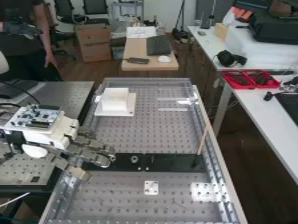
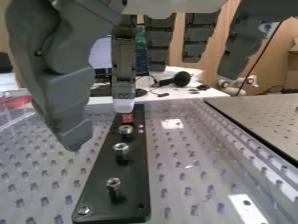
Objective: Grab the smaller nut and place it in the white container
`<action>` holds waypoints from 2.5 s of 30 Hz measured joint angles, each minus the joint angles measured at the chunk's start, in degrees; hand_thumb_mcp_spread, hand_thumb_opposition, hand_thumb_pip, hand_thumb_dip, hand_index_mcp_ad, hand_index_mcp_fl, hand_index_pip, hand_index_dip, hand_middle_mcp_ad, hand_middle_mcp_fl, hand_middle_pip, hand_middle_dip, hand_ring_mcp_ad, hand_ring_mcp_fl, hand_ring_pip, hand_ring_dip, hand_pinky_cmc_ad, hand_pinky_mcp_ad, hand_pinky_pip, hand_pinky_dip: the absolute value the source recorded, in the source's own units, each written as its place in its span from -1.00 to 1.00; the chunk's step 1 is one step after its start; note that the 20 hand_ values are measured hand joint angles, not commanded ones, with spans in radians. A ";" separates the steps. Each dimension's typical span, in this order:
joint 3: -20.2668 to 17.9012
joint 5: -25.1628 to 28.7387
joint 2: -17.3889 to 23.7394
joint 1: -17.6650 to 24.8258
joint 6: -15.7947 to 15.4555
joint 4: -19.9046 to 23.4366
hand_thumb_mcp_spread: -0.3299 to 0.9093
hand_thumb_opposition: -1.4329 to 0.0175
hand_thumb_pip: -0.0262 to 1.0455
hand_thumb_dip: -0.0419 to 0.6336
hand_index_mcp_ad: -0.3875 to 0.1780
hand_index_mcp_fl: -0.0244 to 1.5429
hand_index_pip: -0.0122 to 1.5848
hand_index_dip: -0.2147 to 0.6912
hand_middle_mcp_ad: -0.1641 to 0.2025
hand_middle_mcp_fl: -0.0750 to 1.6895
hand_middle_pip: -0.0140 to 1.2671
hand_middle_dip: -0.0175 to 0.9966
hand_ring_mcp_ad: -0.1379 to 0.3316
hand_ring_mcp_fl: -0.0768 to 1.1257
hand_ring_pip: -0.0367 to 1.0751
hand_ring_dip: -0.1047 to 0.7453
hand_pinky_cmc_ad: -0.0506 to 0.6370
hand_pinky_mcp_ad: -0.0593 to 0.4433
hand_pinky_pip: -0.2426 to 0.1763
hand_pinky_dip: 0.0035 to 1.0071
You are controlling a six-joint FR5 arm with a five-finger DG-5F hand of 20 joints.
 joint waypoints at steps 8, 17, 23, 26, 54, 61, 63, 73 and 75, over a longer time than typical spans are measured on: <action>-0.23 -0.24 -0.88 0.67 -0.24 1.14 0.23 -0.20 0.18 -0.20 0.01 -0.94 0.80 0.03 0.12 -0.84 -0.77 -0.59 0.13 -0.87 -0.76 -0.58 0.19 0.43 -0.20 -0.34; 0.02 -0.27 -1.86 1.64 -1.03 1.87 0.28 -0.23 0.20 -0.08 -0.01 -0.95 0.86 0.18 0.13 -0.84 -0.78 -0.59 0.02 -0.87 -0.76 -0.58 0.19 0.42 -0.20 -0.53; 0.04 -0.69 -2.46 1.89 -1.28 2.25 0.30 -0.24 0.21 -0.06 -0.01 -0.95 0.91 0.21 0.13 -0.84 -0.78 -0.56 0.02 -0.87 -0.77 -0.56 0.19 0.38 -0.18 -0.60; 0.16 -0.82 -2.56 1.96 -1.31 2.27 0.30 -0.26 0.24 -0.07 0.01 -0.95 0.91 0.21 0.10 -0.83 -0.77 -0.56 0.01 -0.87 -0.77 -0.56 0.19 0.33 -0.13 -0.60; -0.26 1.16 -5.69 2.46 0.97 5.31 0.30 -0.30 0.26 0.02 -0.06 -0.95 0.94 0.24 0.03 -0.78 -0.78 -0.56 -0.05 -0.87 -0.77 -0.56 0.17 0.34 -0.04 -0.62; -1.73 4.45 -5.58 3.01 3.01 7.18 0.30 -0.30 0.26 0.02 -0.06 -0.95 0.93 0.24 0.03 -0.78 -0.78 -0.56 -0.05 -0.87 -0.77 -0.56 0.16 0.34 0.03 -0.62; -1.96 5.20 -5.57 3.24 3.20 7.33 0.30 -0.30 0.26 0.02 -0.06 -0.95 0.93 0.24 0.03 -0.78 -0.78 -0.56 -0.05 -0.87 -0.77 -0.56 0.16 0.34 0.03 -0.62; -4.08 13.55 -4.99 7.12 5.57 9.57 0.30 -0.30 0.26 0.02 -0.06 -0.95 0.93 0.24 0.03 -0.78 -0.78 -0.56 -0.05 -0.87 -0.77 -0.56 0.15 0.34 0.03 -0.62; -4.61 15.25 -4.92 7.91 6.27 10.32 0.30 -0.30 0.26 0.02 -0.06 -0.95 0.93 0.24 0.03 -0.78 -0.78 -0.56 -0.05 -0.87 -0.77 -0.56 0.15 0.34 0.03 -0.62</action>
